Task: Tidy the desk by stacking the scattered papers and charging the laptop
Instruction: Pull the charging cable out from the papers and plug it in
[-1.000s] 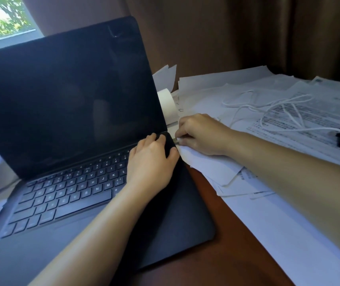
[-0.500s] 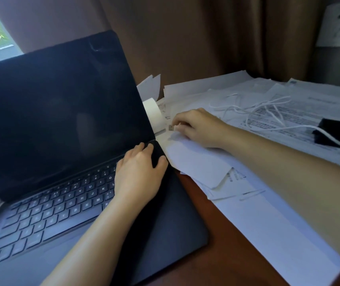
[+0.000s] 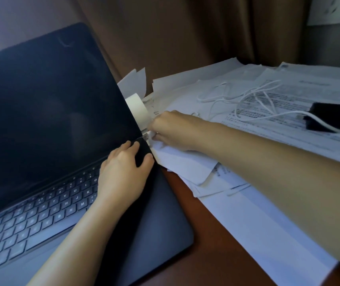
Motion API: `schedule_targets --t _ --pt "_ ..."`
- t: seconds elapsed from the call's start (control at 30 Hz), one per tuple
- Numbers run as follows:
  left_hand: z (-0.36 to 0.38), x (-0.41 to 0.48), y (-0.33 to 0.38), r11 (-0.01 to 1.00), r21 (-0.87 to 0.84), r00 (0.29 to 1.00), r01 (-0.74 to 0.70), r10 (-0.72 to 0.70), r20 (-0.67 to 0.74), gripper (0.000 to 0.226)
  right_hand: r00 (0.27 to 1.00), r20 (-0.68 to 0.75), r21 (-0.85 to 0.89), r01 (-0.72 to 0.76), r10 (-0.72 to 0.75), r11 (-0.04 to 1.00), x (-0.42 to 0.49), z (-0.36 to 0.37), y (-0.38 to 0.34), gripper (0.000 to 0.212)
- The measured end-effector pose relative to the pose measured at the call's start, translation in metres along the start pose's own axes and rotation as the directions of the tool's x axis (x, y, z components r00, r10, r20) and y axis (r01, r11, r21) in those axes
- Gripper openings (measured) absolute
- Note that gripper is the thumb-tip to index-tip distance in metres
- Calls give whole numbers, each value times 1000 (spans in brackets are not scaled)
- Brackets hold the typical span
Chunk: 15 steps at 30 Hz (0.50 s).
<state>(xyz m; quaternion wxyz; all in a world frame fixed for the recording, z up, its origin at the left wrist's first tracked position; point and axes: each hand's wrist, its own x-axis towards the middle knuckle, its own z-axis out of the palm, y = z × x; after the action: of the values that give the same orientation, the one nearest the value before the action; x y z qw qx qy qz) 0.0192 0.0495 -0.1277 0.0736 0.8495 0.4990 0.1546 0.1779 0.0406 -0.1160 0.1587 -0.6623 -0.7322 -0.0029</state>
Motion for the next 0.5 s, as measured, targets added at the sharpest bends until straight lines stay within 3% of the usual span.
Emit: schedule_targets --t 0.13,0.27,0.37,0.5 --pt "1 1 0 1000 1 1000 2 -2 -3 54 997 31 -133 73 -70 988 -2 -6 -3 26" --pt "1 0 0 1000 -15 1000 2 -2 -8 54 994 96 23 47 -49 999 -4 -5 -2 25" --pt "1 0 -1 1000 -14 1000 -5 5 -9 54 997 47 115 51 -57 992 -6 -7 0 16" --pt "2 1 -1 1000 -21 1000 -8 8 -11 54 996 -56 62 70 -66 996 -8 -7 8 14"
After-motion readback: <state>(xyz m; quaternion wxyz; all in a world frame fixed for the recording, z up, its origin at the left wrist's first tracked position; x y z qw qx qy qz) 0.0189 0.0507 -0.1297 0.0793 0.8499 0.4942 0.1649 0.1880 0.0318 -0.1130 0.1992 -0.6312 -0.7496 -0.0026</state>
